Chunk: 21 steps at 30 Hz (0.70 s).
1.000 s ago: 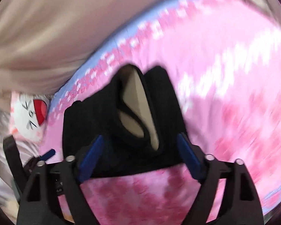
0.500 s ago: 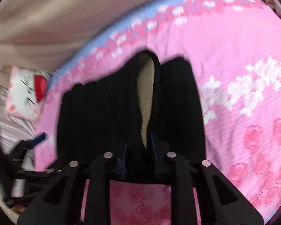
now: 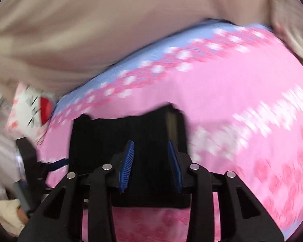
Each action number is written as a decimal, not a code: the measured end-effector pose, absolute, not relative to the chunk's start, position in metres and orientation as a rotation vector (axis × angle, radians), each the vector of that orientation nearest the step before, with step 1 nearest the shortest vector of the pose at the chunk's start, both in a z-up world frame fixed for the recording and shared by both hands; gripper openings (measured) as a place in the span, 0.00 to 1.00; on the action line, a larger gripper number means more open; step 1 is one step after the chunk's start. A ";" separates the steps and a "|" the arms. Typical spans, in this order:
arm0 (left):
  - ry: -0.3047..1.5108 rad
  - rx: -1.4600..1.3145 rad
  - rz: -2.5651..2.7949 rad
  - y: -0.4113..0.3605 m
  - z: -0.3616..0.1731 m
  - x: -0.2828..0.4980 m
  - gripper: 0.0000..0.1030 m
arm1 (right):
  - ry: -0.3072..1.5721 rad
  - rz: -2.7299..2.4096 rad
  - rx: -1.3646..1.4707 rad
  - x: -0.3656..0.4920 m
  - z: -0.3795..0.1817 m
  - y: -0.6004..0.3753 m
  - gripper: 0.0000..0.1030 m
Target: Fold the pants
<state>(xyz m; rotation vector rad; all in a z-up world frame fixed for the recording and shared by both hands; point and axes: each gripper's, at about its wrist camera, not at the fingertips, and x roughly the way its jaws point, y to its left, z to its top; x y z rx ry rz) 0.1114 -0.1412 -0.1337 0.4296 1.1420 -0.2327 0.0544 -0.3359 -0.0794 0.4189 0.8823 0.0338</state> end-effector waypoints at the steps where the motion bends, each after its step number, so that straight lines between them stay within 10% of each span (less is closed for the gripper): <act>1: 1.141 0.431 -0.232 -0.142 -0.134 0.112 0.95 | 0.895 0.076 0.373 0.071 -0.081 -0.325 0.31; 9: 1.123 0.424 -0.216 -0.134 -0.127 0.114 0.95 | 1.011 -0.132 0.475 0.124 -0.140 -0.364 0.08; 21: 1.106 0.352 -0.174 -0.116 -0.128 0.108 0.95 | 0.985 0.238 0.230 0.178 -0.084 -0.230 0.14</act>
